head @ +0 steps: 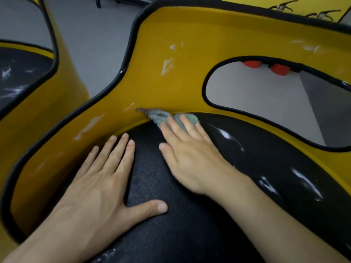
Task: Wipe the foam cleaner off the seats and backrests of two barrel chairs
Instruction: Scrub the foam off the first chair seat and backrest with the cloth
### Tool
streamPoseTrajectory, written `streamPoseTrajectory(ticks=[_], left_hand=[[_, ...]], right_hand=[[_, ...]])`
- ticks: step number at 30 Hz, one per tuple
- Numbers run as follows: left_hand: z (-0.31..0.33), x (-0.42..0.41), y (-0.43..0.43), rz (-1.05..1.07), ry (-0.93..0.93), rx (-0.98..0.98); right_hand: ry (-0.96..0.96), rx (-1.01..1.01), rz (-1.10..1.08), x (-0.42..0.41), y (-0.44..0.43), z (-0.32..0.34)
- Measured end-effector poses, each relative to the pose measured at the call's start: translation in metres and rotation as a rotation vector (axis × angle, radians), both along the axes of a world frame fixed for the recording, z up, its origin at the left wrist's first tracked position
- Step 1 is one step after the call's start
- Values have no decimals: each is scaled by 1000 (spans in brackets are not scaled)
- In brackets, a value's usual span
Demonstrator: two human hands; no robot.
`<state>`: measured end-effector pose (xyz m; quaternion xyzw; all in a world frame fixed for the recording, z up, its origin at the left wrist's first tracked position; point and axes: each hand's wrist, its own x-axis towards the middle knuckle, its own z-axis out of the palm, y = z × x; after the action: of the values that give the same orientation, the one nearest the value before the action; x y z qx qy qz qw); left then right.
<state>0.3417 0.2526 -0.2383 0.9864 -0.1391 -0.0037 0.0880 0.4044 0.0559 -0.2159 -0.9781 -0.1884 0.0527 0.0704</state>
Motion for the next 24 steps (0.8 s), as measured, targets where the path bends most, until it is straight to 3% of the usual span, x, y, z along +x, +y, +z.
streamPoseTrajectory(ticks=[3, 7, 10, 14, 18, 24], left_hand=[[2, 0, 0, 17, -16, -55], [3, 1, 1, 8, 6, -6], [0, 1, 1, -4, -20, 26], [0, 2, 1, -28, 0, 64], [8, 1, -1, 23, 54, -8], [16, -1, -2, 50, 113, -17]], right_hand=[[-38, -2, -24, 7, 4, -3], [-124, 81, 23, -66, -9, -3], [-66, 107, 30, -100, -21, -4], [20, 34, 27, -41, -9, 3], [-9, -20, -71, 16, 15, 2], [-128, 47, -54, -102, -13, -7]])
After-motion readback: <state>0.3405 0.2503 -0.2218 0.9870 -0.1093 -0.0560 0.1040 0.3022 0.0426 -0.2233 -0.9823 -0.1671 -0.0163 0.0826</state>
